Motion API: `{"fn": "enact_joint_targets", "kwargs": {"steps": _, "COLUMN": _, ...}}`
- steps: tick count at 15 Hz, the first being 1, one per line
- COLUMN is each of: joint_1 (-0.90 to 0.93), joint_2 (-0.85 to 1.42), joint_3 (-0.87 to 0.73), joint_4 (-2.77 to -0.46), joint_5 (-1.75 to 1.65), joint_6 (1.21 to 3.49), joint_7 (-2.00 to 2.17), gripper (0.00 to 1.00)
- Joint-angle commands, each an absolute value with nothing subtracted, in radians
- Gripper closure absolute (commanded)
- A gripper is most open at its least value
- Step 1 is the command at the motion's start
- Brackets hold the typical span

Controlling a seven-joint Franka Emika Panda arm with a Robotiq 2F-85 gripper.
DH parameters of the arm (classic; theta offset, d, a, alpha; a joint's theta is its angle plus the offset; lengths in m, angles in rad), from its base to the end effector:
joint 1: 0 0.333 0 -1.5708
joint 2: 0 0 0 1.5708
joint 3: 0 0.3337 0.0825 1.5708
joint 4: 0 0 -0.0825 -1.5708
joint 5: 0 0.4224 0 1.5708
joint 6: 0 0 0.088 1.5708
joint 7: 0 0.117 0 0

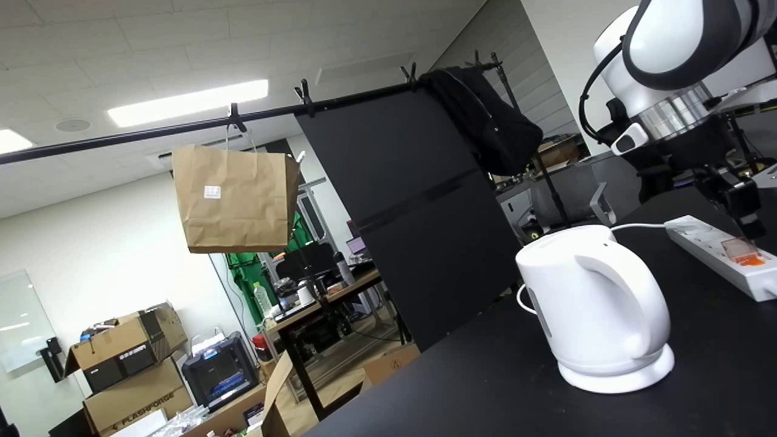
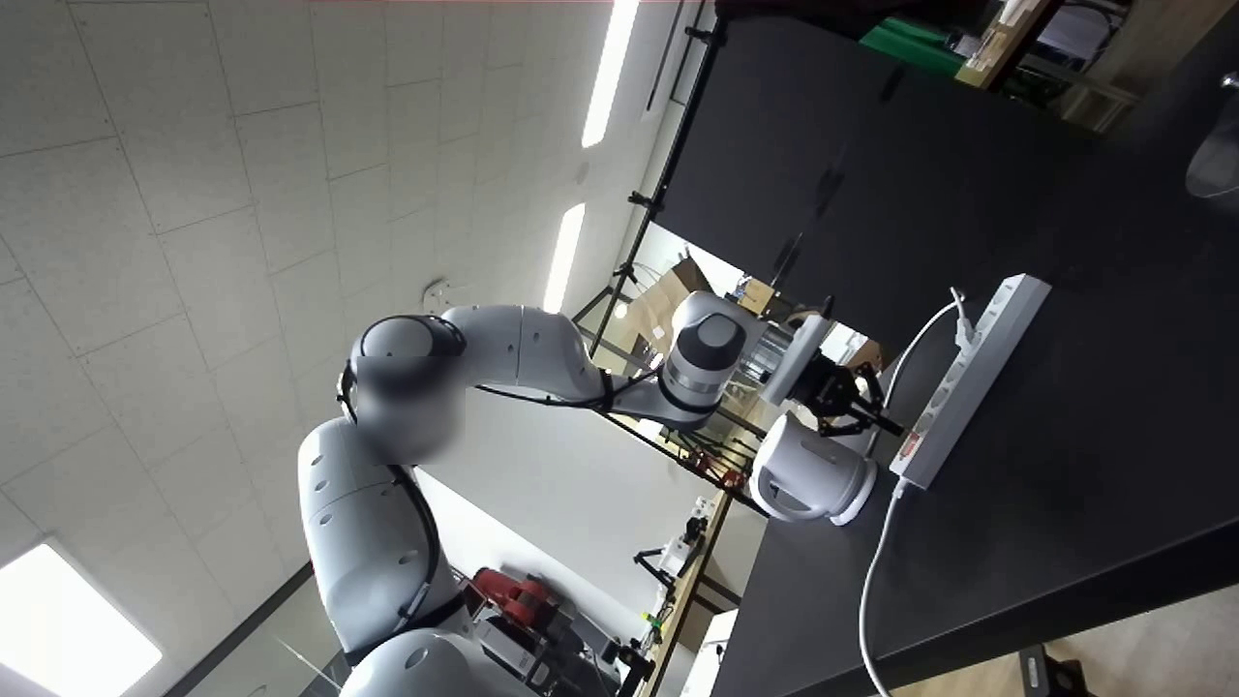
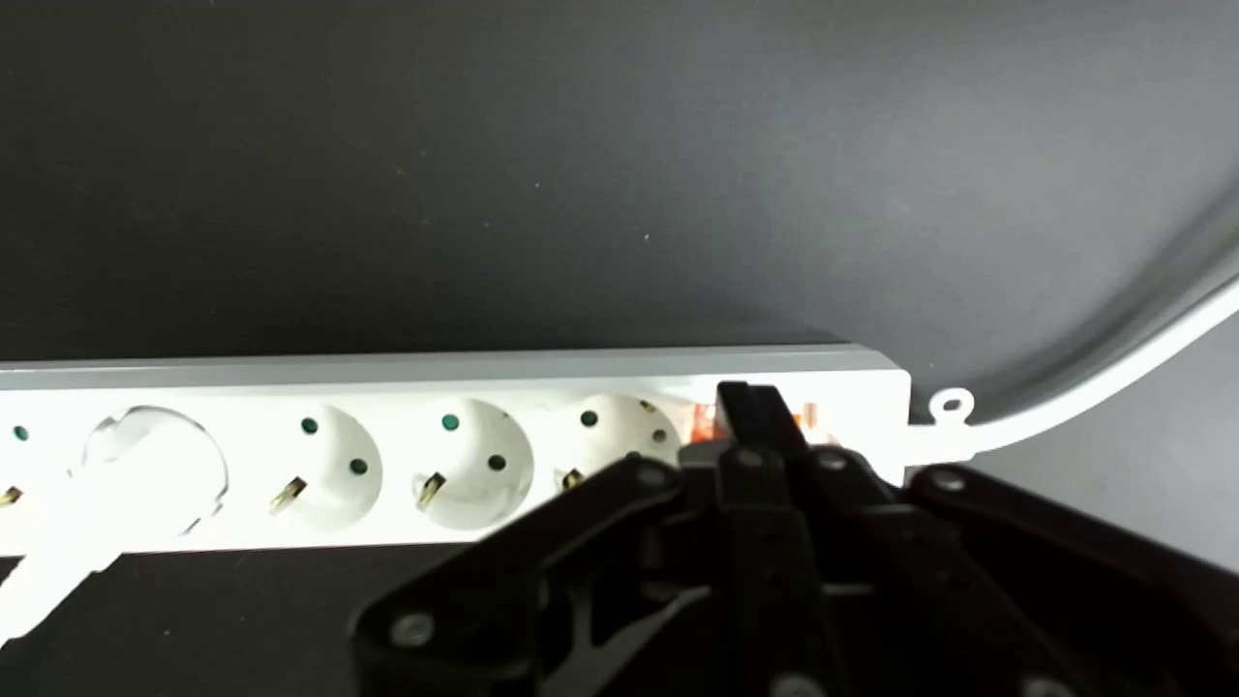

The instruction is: Switch on the extension cord then turn the kettle on and off

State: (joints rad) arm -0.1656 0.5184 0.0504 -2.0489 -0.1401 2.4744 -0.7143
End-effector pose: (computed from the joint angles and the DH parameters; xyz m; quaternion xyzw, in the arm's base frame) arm 0.6086 -0.0703 0.1479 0.9367 0.3460 -0.0529 0.0074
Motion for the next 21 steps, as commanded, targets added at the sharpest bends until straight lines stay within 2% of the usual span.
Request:
{"fn": "enact_joint_targets", "kwargs": {"steps": 1, "joint_1": -0.162, "joint_2": 0.488, "joint_3": 0.046, "joint_4": -2.076, "joint_5": -0.149, "joint_6": 2.473, "joint_7": -0.719, "gripper": 1.00}}
{"fn": "enact_joint_targets", "kwargs": {"steps": 21, "joint_1": -0.092, "joint_2": 0.565, "joint_3": 0.030, "joint_4": -2.055, "joint_5": -0.212, "joint_6": 2.542, "joint_7": -0.677, "gripper": 1.00}}
